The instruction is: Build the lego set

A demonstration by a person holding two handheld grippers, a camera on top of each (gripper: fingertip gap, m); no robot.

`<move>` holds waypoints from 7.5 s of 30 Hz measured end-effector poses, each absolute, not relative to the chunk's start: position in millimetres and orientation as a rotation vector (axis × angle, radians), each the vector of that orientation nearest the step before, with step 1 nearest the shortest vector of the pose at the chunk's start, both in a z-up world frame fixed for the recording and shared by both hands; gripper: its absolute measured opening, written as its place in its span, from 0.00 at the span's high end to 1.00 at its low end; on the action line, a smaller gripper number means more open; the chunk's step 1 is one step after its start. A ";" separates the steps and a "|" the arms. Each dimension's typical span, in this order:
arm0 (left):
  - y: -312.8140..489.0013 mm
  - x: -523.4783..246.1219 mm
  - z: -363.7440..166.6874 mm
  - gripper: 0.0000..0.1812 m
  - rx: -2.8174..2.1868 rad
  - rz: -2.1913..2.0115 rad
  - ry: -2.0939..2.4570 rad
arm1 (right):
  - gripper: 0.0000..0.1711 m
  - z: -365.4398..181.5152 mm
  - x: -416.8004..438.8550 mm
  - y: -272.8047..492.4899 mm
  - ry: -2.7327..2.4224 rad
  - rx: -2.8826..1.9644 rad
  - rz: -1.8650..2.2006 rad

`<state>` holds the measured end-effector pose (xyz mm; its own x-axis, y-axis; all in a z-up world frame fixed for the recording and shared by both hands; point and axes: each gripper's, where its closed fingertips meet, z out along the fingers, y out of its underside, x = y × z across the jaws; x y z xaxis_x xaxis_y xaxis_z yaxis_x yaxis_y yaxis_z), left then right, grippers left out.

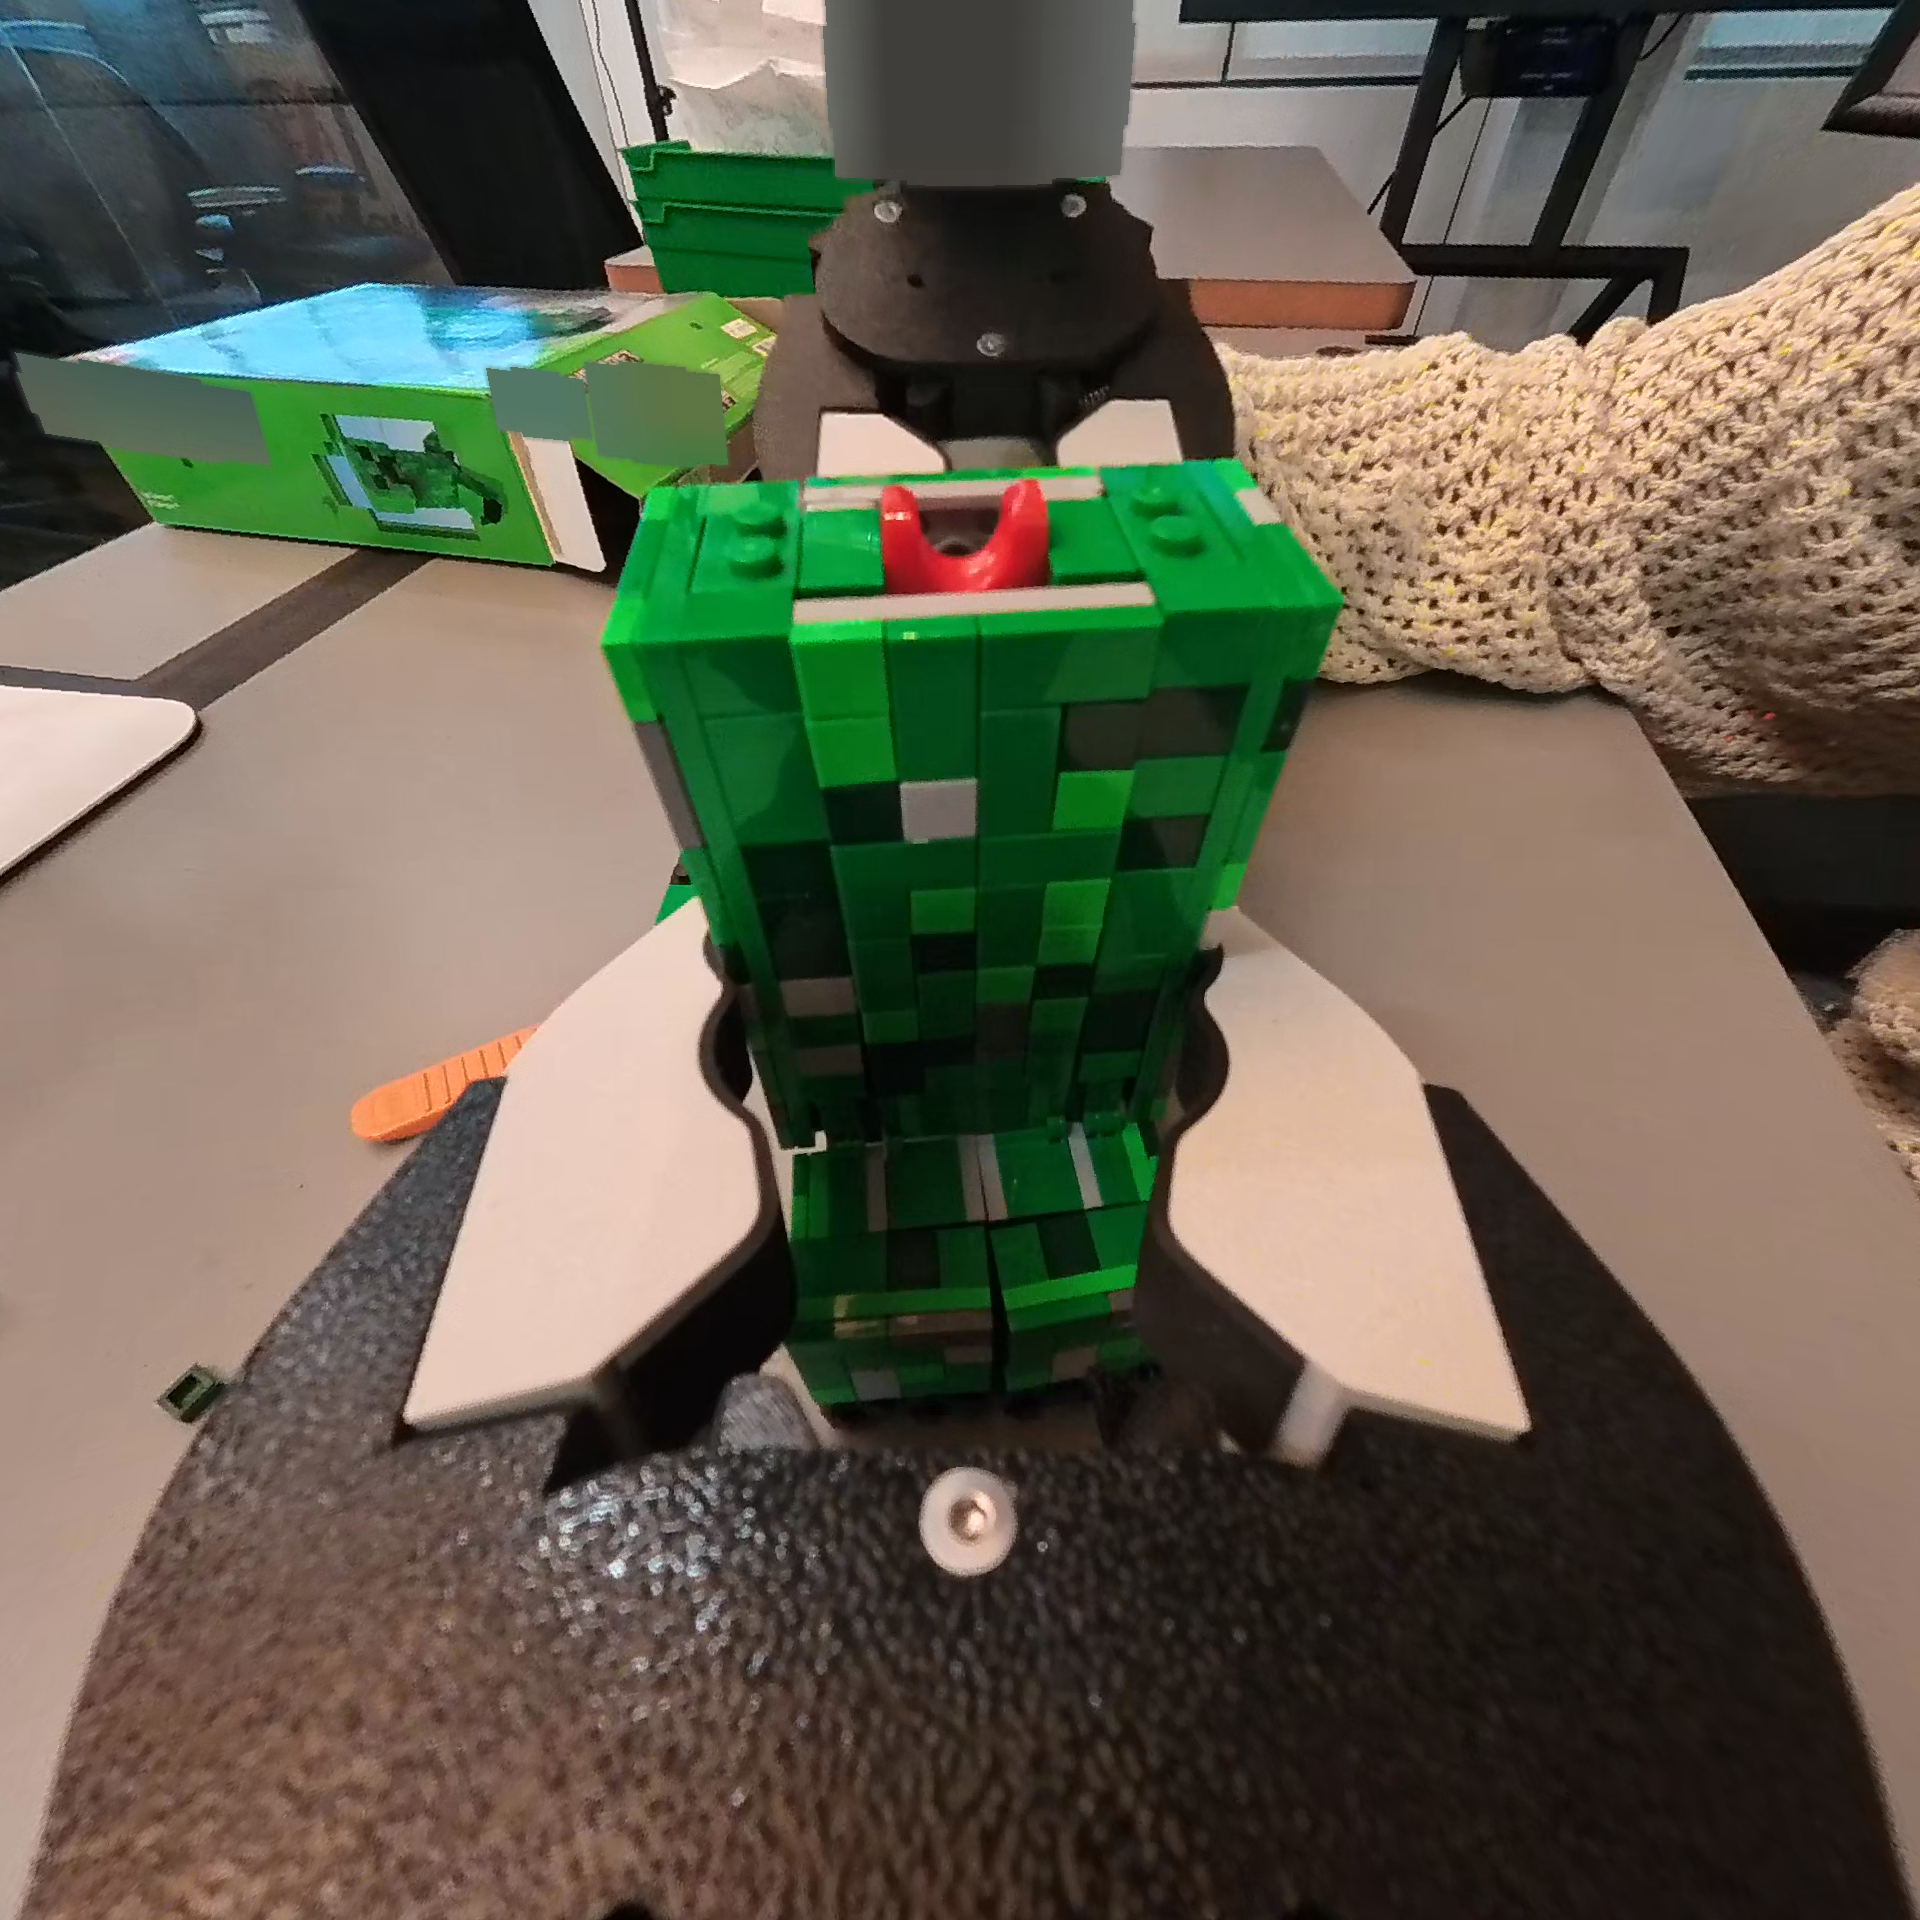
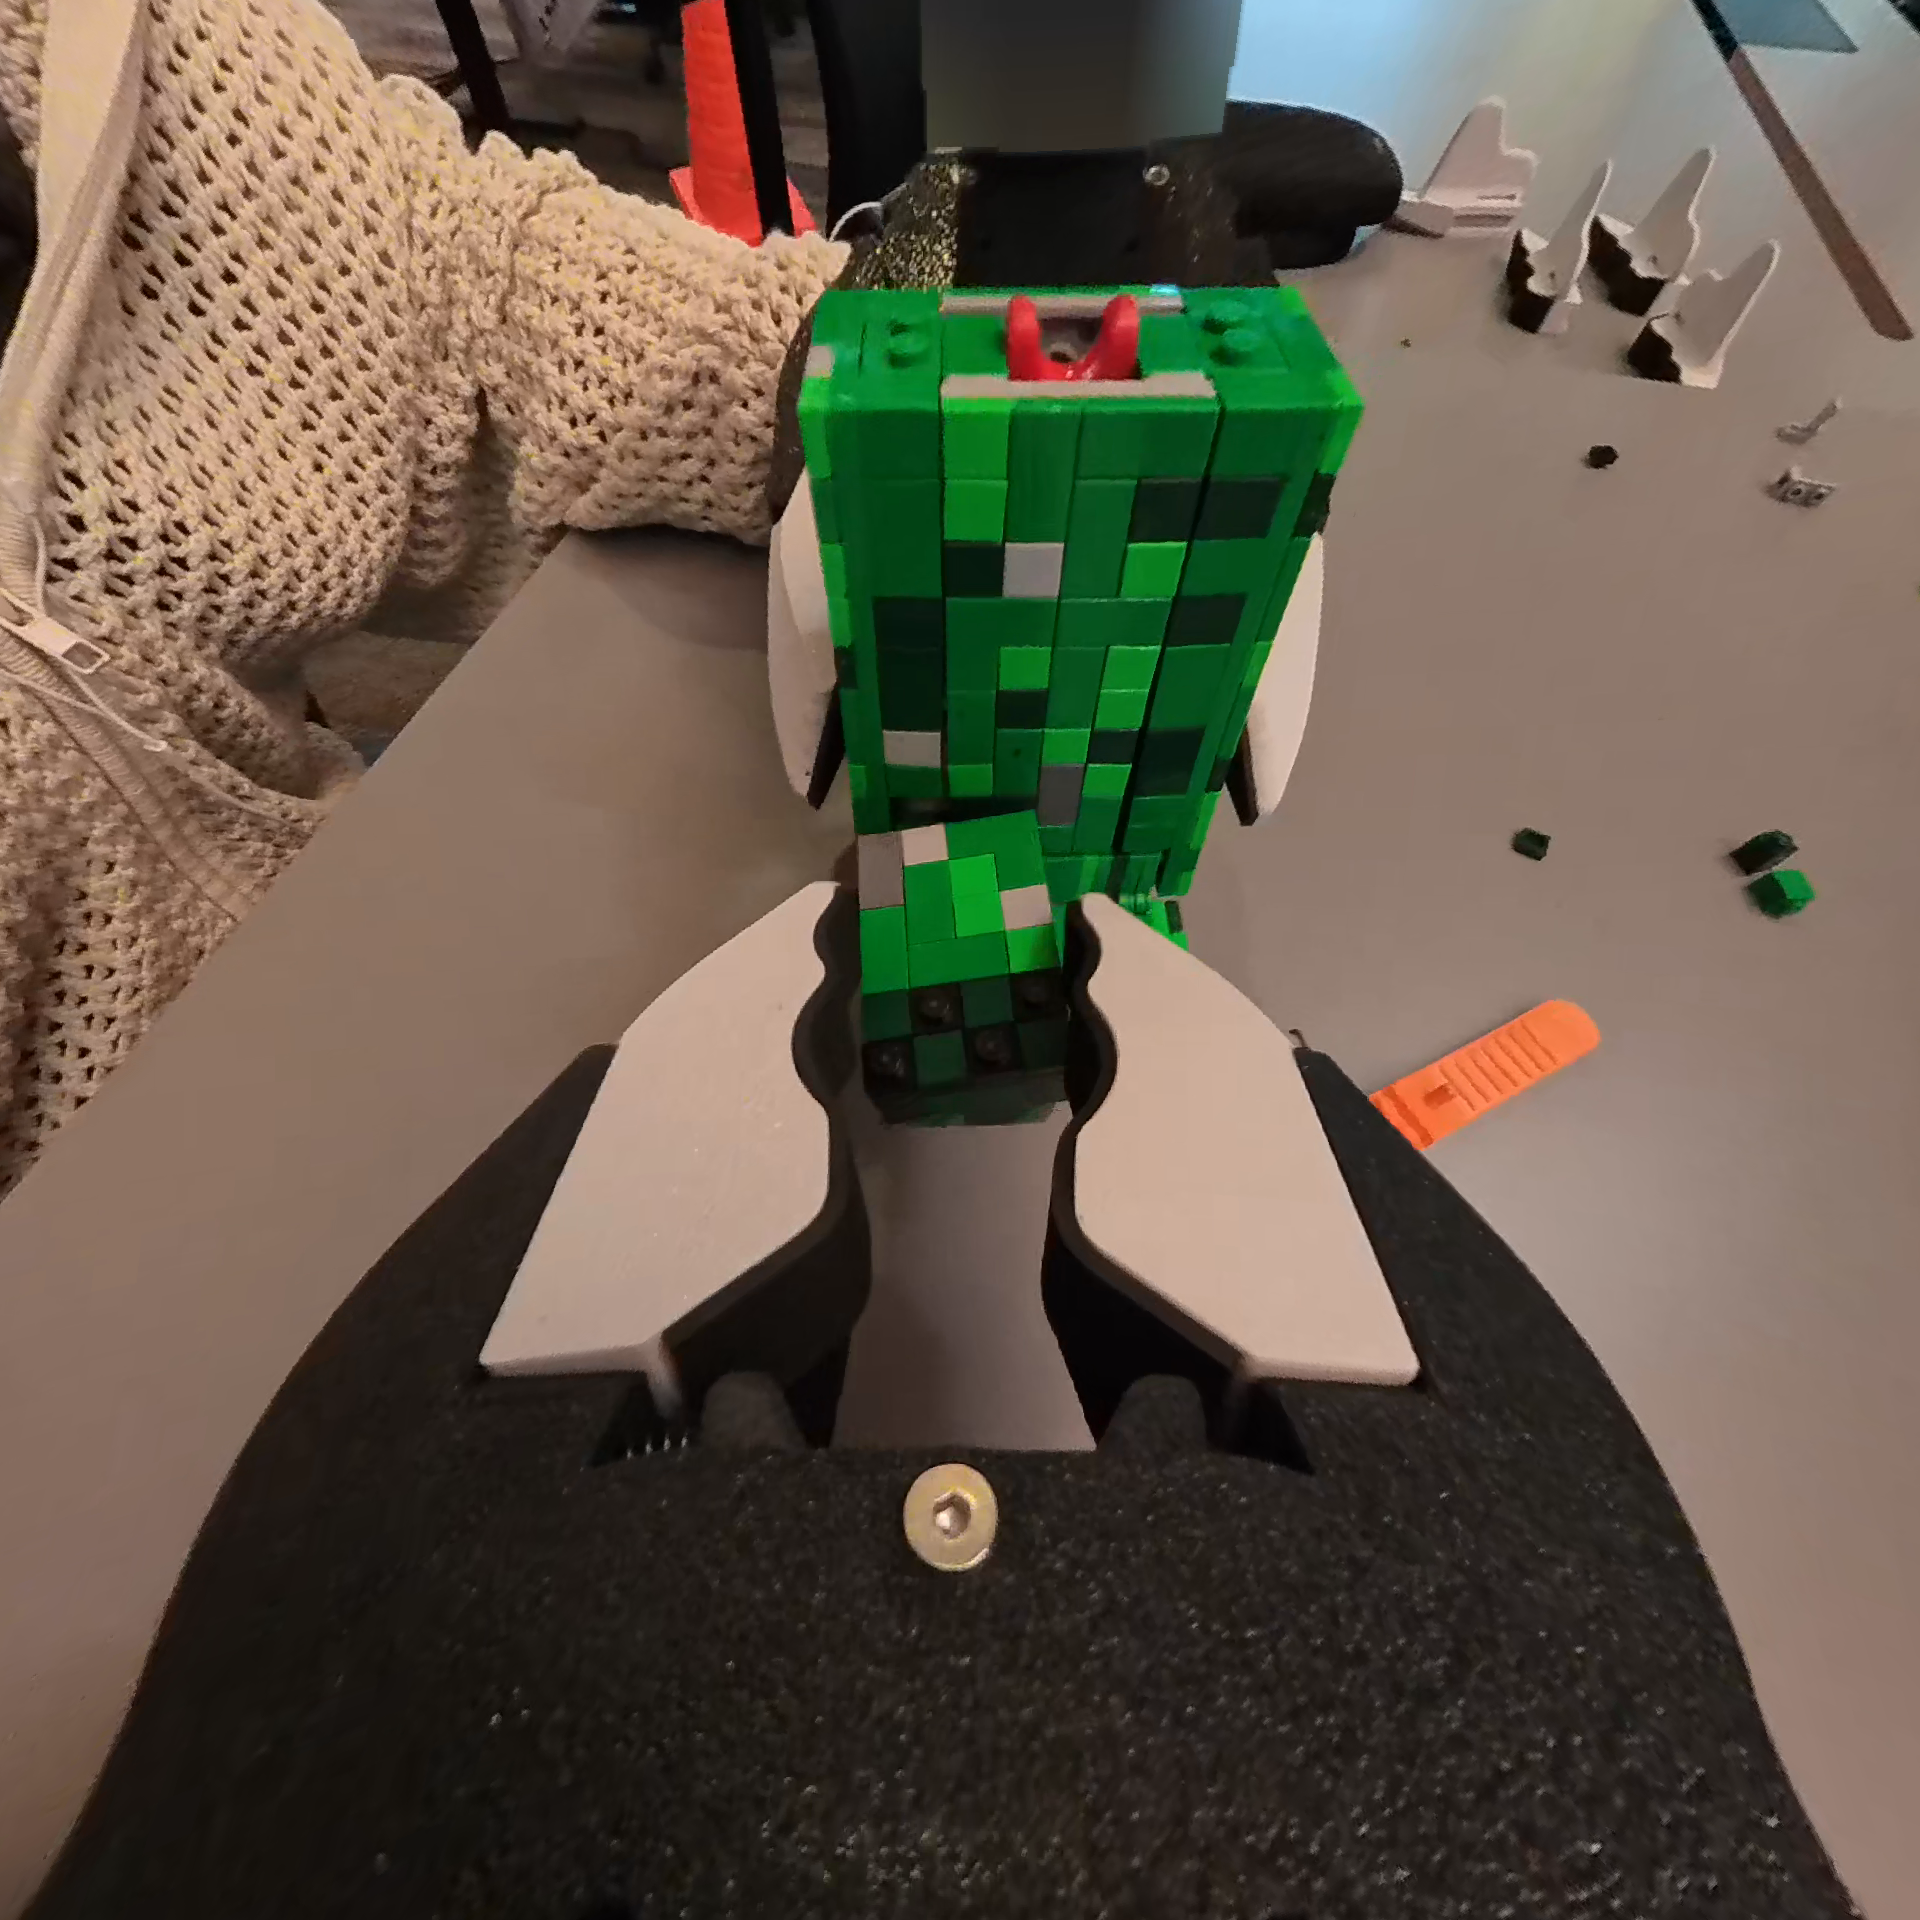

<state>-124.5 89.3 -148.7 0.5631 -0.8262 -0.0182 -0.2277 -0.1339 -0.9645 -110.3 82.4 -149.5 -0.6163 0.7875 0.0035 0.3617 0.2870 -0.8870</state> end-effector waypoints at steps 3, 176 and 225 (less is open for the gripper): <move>89.2 -124.6 -148.7 0.55 -1.665 -0.658 0.895 | 0.79 -150.5 -113.1 82.3 -2.122 -1.044 1.274; 90.6 -124.3 -148.7 0.56 -1.671 -0.662 0.821 | 0.76 -156.5 -108.9 127.8 -1.573 -0.618 -0.374; 89.9 -124.4 -148.2 0.56 -1.667 -0.677 0.816 | 0.65 -196.5 -78.5 100.6 -1.872 -0.794 0.095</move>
<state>-124.4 89.9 -148.2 0.5981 -0.8011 0.0233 -0.1707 -0.1558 -0.9729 -78.5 100.6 -196.5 -0.2285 0.5612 0.7955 0.4775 0.7767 -0.4108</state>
